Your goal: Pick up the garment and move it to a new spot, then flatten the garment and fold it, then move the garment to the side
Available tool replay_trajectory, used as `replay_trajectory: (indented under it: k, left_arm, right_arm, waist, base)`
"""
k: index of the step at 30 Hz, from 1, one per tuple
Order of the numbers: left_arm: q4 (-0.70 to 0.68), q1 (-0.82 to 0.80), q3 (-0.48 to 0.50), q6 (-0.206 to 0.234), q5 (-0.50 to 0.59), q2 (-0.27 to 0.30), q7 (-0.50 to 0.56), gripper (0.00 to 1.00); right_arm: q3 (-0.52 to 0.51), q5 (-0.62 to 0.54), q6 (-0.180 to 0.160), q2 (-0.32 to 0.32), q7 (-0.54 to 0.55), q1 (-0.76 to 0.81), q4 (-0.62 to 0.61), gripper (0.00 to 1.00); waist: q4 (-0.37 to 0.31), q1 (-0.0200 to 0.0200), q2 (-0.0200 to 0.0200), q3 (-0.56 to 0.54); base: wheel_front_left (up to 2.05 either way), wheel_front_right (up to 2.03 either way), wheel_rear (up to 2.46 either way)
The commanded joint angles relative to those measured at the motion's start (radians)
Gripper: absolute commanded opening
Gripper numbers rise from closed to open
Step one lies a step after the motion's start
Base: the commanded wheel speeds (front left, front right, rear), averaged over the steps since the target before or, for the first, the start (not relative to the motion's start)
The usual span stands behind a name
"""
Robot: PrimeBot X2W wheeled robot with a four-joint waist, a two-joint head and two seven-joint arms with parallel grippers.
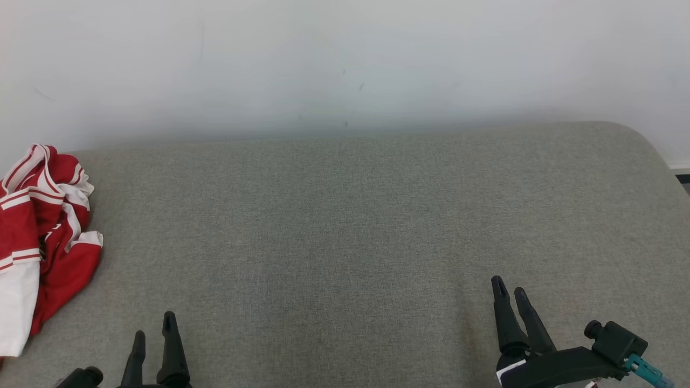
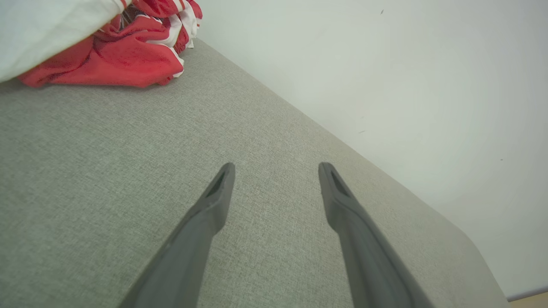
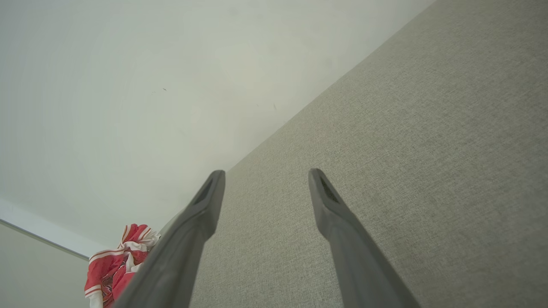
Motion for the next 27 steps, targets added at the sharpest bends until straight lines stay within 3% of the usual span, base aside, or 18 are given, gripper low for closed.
replay_trajectory:
  k: [1, 27]
  left_arm:
    - [-0.017, 0.004, -0.001, 0.008, 0.034, 0.009, -0.011, 1.00]
    - [-0.011, 0.048, -0.035, 0.068, 0.322, 0.033, -0.082, 1.00]
  right_arm:
    - [0.004, -0.032, -0.001, -0.001, -0.010, 0.001, -0.014, 1.00]
    - [0.020, -0.354, -0.001, -0.001, -0.080, 0.026, 0.002, 1.00]
  waist:
    - [0.000, 0.0000, 0.0000, 0.000]
    - [0.006, 0.0000, 0.0000, -0.002]
  base:
    - [0.00, 0.00, 0.00]
    - [0.00, 0.00, 0.00]
